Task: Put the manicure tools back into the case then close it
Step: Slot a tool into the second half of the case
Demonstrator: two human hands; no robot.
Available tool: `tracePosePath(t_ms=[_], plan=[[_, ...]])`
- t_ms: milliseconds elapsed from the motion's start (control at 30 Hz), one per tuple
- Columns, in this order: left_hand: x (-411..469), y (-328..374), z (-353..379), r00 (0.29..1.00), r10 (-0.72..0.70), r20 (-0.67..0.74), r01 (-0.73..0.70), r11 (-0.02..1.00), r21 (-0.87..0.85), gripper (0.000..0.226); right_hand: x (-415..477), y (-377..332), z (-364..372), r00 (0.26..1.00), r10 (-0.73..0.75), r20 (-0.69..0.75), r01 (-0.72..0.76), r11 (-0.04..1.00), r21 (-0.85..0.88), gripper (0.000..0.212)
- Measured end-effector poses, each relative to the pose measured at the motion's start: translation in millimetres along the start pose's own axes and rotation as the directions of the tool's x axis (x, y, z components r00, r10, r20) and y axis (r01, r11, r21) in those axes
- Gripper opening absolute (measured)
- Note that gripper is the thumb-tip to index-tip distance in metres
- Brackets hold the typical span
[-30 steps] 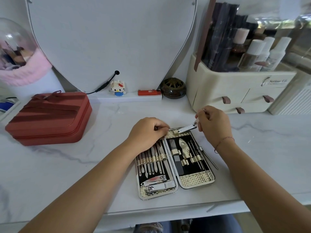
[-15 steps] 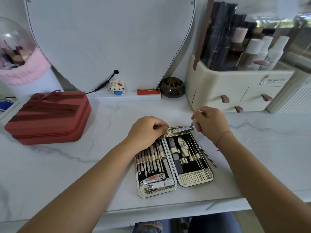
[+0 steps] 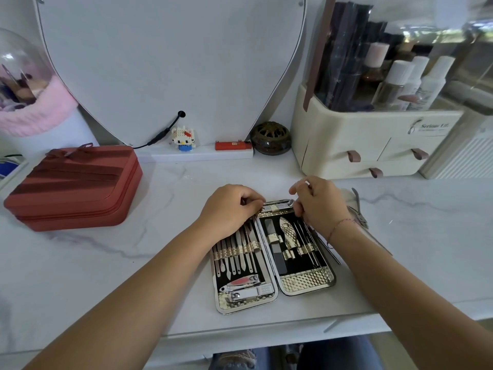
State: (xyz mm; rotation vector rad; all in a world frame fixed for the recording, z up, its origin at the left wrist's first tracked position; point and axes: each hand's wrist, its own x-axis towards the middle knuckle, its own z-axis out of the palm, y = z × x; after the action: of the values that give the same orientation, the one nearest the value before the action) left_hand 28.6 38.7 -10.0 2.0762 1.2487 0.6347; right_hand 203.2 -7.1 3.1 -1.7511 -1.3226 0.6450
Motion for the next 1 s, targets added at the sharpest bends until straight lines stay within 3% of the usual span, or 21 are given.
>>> tracePosePath(t_ms=[400,500,667,800,900,1000], plan=[[-0.3,-1.2,-0.8,1.000,-0.006,0.006,0.006,1.000,-0.003,0.016,3.2,-4.4,-10.0,0.999,0.035,-0.017,-0.035,0.999,0.007,0.027],[-0.9,-0.4,-1.1,1.000,-0.013,0.006,0.013,1.000,-0.012,0.016,1.3,-6.9,-9.0,0.998,-0.031,-0.054,0.028,0.998,-0.060,0.027],[-1.7,0.7,-1.5,1.000,-0.009,0.001,0.009,1.000,-0.019,0.014,-0.5,-10.6,-1.2,0.969,-0.226,-0.097,0.179,0.919,-0.351,0.028],[-2.1,1.5,-1.1,1.000,-0.010,-0.005,0.010,1.000,-0.013,0.014,-1.2,-7.0,-2.8,0.973,-0.209,-0.100,0.178,0.951,-0.251,0.026],[-2.3,2.5,-1.2,1.000,-0.002,-0.011,0.002,1.000,-0.001,0.014,-4.4,-5.5,5.7,0.963,-0.265,-0.044,0.230,0.899,-0.373,0.027],[-2.7,3.1,-1.6,1.000,0.004,-0.016,-0.004,1.000,0.007,0.013,-7.5,-7.4,7.7,0.931,-0.334,0.146,0.362,0.798,-0.482,0.025]])
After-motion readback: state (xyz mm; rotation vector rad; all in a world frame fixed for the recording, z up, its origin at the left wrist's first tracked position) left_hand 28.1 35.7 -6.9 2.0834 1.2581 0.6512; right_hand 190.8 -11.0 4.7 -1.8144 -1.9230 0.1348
